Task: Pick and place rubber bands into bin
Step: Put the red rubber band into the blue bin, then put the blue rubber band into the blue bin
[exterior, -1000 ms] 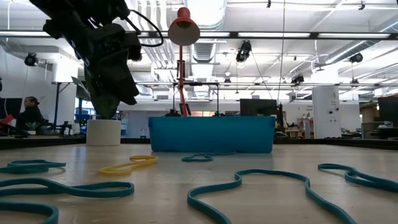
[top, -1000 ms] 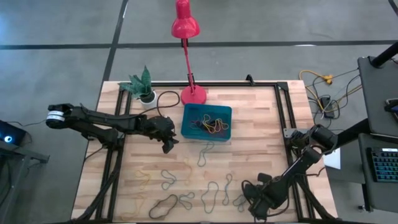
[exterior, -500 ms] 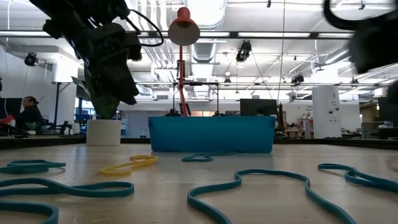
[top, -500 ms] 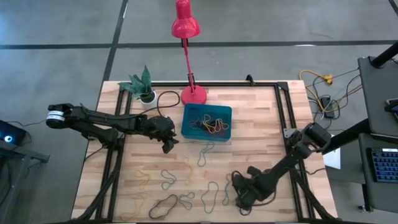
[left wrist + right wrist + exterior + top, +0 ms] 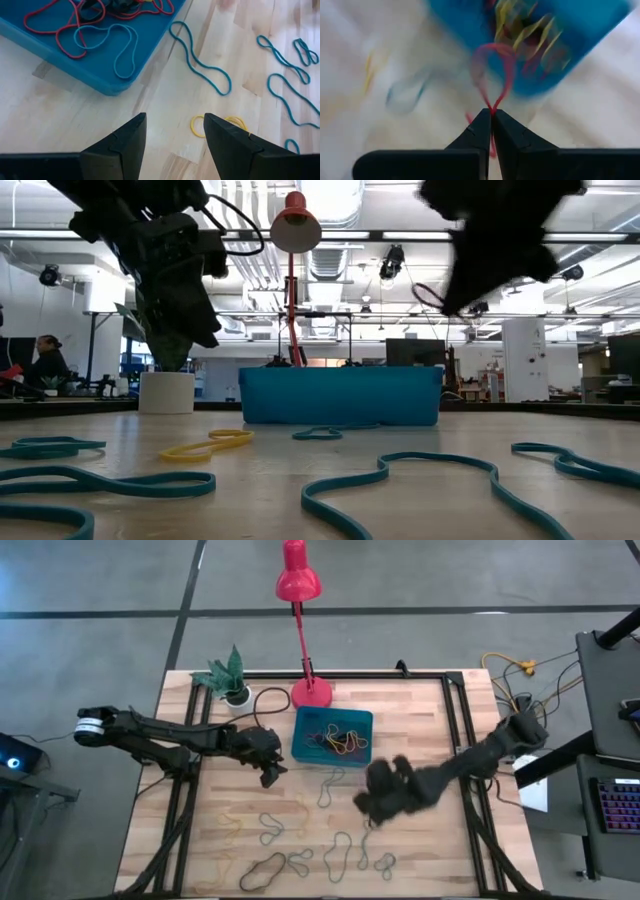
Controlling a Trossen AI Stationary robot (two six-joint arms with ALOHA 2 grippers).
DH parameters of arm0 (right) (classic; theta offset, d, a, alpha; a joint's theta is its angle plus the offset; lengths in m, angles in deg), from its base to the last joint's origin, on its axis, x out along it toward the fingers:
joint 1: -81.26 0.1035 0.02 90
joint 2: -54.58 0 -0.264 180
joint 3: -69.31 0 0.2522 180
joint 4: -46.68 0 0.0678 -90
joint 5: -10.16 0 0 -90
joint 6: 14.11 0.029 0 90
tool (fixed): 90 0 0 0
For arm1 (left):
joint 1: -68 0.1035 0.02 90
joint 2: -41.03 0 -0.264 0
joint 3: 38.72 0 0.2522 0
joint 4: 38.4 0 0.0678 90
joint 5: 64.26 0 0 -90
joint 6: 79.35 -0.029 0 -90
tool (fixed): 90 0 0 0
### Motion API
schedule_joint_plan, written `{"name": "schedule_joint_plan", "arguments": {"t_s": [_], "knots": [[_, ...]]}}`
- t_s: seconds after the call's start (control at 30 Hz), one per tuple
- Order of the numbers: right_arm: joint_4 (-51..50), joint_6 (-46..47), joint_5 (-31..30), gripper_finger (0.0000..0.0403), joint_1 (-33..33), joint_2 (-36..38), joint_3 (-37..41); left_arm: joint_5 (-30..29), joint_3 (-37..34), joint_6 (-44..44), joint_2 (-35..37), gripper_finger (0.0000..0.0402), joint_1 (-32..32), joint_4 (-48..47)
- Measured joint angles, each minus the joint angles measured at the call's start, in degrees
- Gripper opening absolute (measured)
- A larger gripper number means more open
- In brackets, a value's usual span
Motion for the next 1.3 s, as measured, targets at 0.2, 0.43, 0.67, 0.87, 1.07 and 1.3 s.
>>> {"name": "schedule_joint_plan", "arguments": {"t_s": [0.2,0.43,0.67,0.87,1.07,1.3], "knots": [[7.6,-13.2,-6.6,0.0008,-13.2,5.4,-0.1,0.0,0.0,0.0,0.0,0.0183,0.0,0.0],[21.4,-30.1,6.3,0.0008,-27.0,3.0,-0.2,-0.1,0.0,0.0,0.0,0.0183,0.0,1.0],[24.4,-32.8,20.2,0.0008,-31.2,-4.6,-0.1,-0.2,0.1,0.0,0.0,0.0183,0.0,3.4],[24.0,-33.8,23.2,0.0041,-30.4,-6.8,-0.1,-0.5,0.1,1.6,0.0,0.0183,0.0,3.2],[21.4,-35.3,22.7,0.0134,-30.4,-4.3,-0.1,-0.9,0.1,1.7,0.0,0.0183,0.0,4.9],[19.3,-46.7,24.5,0.0212,-28.0,1.6,-0.1,-1.2,0.1,1.7,0.0,0.0183,0.2,7.8]]}}
